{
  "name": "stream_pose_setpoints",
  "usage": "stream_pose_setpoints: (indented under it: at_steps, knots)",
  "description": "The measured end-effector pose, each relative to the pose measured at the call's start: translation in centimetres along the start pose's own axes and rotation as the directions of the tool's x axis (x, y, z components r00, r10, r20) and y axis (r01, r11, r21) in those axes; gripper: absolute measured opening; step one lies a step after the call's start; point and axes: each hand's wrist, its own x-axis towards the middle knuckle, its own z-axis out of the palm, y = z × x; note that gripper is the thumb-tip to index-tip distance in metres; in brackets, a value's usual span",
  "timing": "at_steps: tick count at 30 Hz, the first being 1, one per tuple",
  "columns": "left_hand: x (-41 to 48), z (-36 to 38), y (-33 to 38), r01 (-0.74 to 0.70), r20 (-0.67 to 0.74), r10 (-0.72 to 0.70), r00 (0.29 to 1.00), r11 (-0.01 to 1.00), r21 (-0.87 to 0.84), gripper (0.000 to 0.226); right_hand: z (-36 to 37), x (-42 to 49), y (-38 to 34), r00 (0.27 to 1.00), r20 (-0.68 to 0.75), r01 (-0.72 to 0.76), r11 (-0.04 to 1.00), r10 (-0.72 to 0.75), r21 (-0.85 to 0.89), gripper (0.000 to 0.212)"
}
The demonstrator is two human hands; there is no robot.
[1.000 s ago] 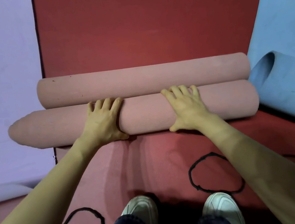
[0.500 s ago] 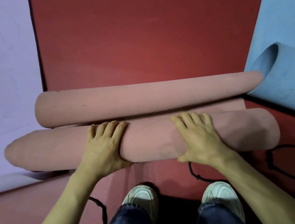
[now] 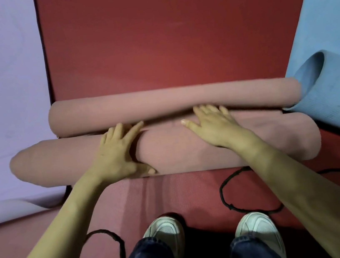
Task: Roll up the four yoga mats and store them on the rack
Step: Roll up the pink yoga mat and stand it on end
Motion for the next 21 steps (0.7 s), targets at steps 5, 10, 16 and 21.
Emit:
stream_pose_setpoints:
  at_steps: [5, 10, 16, 21]
  knots:
    - [2.2, 0.1, 0.3, 0.158, -0.376, -0.280, 0.883, 0.933, -0.323, 0.073, 0.3, 0.0, -0.5, 0.930, -0.368, 0.046, 0.995, -0.009, 0.090, 0.070]
    - [6.6, 1.0, 0.6, 0.223, -0.485, -0.280, 0.828, 0.959, -0.172, 0.031, 3.5, -1.3, 0.5, 0.845, -0.532, 0.086, 0.996, -0.056, 0.031, 0.078]
    - [7.2, 0.7, -0.7, -0.027, -0.484, 0.050, 0.874, 0.998, 0.055, 0.055, 3.7, -0.1, 1.8, 0.891, -0.447, 0.003, 0.984, -0.083, -0.178, 0.140]
    - [7.0, 1.3, 0.2, 0.000, -0.147, 0.057, 0.988, 0.931, 0.365, 0.124, 0.8, 1.4, 1.5, 0.933, -0.350, -0.015, 0.967, -0.078, -0.255, 0.133]
